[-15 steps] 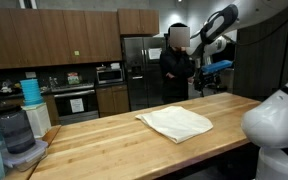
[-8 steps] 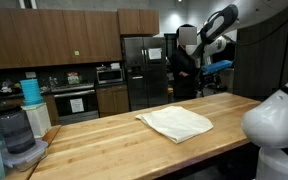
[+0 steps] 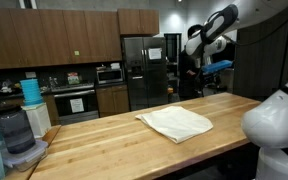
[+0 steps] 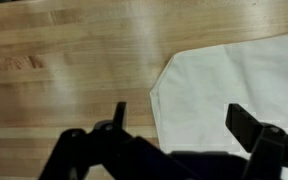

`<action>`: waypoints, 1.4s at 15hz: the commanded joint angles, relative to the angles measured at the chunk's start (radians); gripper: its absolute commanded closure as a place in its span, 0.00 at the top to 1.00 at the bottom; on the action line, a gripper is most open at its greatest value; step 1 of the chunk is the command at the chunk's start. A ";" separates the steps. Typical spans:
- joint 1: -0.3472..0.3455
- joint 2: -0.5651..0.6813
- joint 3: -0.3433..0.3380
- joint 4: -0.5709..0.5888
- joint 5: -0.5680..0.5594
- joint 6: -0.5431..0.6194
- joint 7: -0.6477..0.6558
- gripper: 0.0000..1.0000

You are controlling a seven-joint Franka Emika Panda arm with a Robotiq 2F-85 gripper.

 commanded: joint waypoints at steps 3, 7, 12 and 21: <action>0.014 0.000 -0.012 0.002 -0.005 -0.003 0.005 1.00; 0.016 0.004 -0.011 0.006 0.001 0.001 0.008 1.00; 0.041 0.017 0.004 0.039 0.012 0.031 0.026 1.00; 0.028 0.096 0.001 0.108 0.017 0.068 0.124 1.00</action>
